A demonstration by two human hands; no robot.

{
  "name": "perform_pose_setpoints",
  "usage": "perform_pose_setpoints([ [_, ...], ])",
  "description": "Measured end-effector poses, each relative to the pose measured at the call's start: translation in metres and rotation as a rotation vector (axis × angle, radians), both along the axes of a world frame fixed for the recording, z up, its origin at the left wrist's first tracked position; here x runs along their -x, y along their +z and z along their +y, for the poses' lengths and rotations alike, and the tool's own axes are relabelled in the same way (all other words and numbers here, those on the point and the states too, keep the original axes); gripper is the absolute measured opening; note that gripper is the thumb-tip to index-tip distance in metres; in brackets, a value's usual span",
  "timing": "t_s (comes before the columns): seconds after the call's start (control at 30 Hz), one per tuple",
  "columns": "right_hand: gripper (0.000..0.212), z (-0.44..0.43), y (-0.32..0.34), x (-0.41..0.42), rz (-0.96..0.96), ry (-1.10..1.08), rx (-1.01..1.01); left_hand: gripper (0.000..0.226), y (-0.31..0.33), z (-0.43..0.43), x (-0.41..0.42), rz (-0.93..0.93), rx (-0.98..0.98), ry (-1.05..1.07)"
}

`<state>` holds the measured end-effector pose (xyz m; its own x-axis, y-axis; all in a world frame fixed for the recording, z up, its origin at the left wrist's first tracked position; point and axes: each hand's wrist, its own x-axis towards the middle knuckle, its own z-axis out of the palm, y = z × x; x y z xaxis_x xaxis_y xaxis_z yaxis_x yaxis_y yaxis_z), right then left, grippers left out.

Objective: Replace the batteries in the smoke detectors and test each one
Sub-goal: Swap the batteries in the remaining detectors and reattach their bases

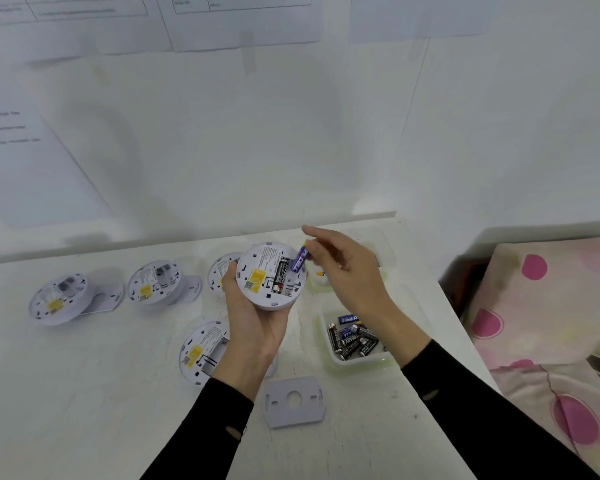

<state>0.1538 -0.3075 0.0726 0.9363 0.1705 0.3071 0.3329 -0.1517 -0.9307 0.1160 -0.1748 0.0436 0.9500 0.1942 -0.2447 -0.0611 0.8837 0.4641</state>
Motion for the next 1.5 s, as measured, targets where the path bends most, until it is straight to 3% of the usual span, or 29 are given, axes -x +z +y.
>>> perform_pose_setpoints([
  [0.13,0.004,0.003,-0.007,0.01,-0.084,-0.032,0.064,0.045,0.004,-0.003,0.001,-0.009,-0.124,0.012],
  [0.3,0.008,0.008,-0.019,0.013,-0.194,-0.068,0.162,0.051,0.008,-0.005,0.005,-0.024,-0.284,0.044],
  [0.53,0.01,0.021,-0.033,0.029,-0.314,-0.211,0.155,0.045,0.014,-0.009,0.008,-0.002,-0.215,0.093],
  [0.7,0.03,0.024,-0.039,0.043,-0.411,-0.209,0.221,0.043,0.018,-0.007,0.012,0.045,-0.055,0.062],
  [1.1,0.043,0.004,-0.046,0.041,-0.572,-0.212,0.643,0.045,0.014,-0.002,0.014,0.063,-0.103,0.032],
  [1.33,0.038,0.006,-0.029,0.04,-0.374,-0.059,0.308,0.047,0.014,-0.008,0.019,0.054,-0.106,0.026],
  [1.5,0.039,0.012,-0.027,0.044,-0.28,-0.059,0.215,0.047,0.011,-0.007,0.024,0.025,-0.087,0.013],
])
